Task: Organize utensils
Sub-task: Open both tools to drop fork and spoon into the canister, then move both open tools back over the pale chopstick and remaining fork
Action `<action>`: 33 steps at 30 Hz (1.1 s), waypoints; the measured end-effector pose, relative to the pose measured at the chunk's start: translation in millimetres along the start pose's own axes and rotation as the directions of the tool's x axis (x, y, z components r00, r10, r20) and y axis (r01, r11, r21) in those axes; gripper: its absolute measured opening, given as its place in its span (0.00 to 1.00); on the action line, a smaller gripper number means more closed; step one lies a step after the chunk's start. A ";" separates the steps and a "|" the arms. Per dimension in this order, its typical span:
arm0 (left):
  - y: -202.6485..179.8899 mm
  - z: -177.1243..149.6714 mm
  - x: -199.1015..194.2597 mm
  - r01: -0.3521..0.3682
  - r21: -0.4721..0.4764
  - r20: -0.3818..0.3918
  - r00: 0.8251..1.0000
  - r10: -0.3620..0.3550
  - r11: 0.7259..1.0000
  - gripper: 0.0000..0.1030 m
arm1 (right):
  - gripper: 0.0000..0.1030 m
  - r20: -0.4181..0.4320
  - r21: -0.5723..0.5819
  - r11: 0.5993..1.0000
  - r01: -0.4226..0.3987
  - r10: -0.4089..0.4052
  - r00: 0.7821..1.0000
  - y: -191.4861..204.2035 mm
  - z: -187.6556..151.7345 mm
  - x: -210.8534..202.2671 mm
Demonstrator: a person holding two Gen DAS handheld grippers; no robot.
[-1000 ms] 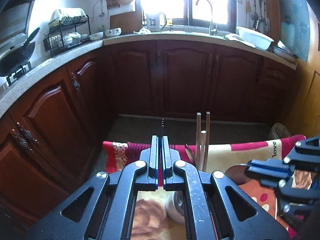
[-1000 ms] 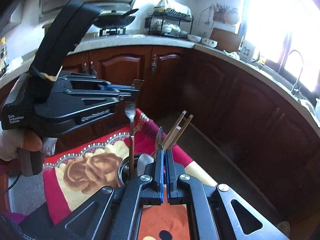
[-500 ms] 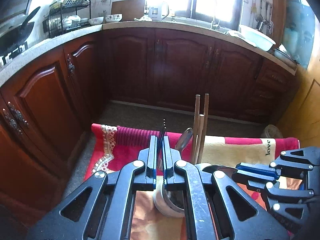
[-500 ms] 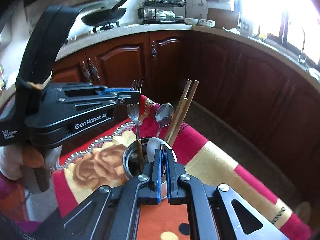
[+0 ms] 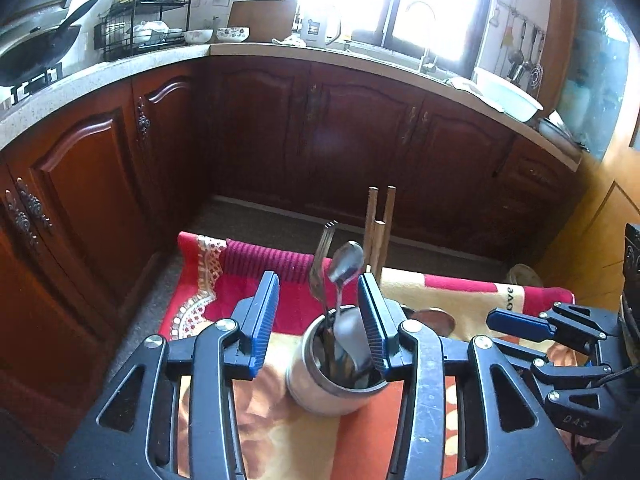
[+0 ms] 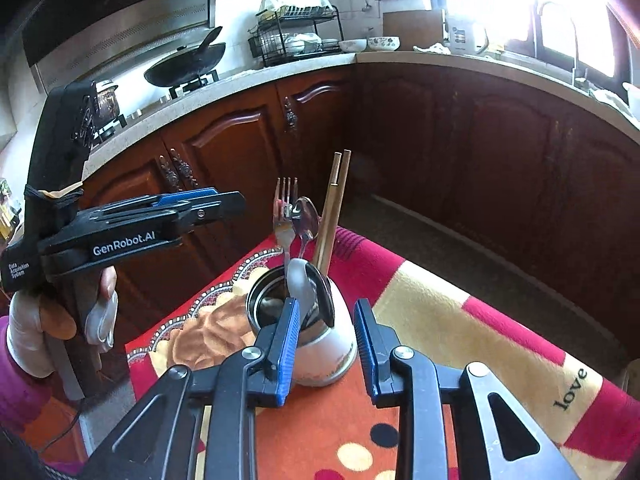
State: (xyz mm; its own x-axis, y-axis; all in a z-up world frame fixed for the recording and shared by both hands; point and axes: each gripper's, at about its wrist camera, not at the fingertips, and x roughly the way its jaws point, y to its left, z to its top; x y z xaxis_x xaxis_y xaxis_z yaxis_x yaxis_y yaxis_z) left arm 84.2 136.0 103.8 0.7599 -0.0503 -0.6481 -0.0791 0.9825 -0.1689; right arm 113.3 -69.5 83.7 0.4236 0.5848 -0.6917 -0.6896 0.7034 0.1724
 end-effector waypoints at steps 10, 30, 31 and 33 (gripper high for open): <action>-31.3 -24.5 -21.9 0.034 0.012 -0.001 0.999 -0.034 0.999 0.39 | 0.32 0.033 0.066 0.998 0.022 -0.025 0.999 -11.5 -34.8 -38.3; -118.4 -140.1 -12.3 0.312 -0.055 -0.317 0.895 -0.312 0.949 0.39 | 0.33 -0.167 0.238 0.951 0.197 -0.160 0.973 -110.4 -174.8 -99.1; -123.8 -151.7 -9.8 0.324 -0.051 -0.344 0.882 -0.321 0.945 0.39 | 0.33 -0.180 0.244 0.948 0.204 -0.162 0.970 -114.8 -183.1 -99.0; -131.6 -166.9 -6.3 0.351 -0.041 -0.384 0.859 -0.339 0.936 0.39 | 0.33 -0.207 0.267 0.940 0.212 -0.159 0.965 -123.4 -203.8 -98.4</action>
State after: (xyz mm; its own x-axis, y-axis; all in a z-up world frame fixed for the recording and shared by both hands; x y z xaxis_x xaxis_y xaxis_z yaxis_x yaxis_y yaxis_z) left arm -17.9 -22.9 6.1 0.4323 -0.4449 -0.7844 0.1663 0.8942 -0.4155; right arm 37.0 -296.1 -12.4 0.3967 0.3690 -0.8405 -0.4020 0.8930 0.2024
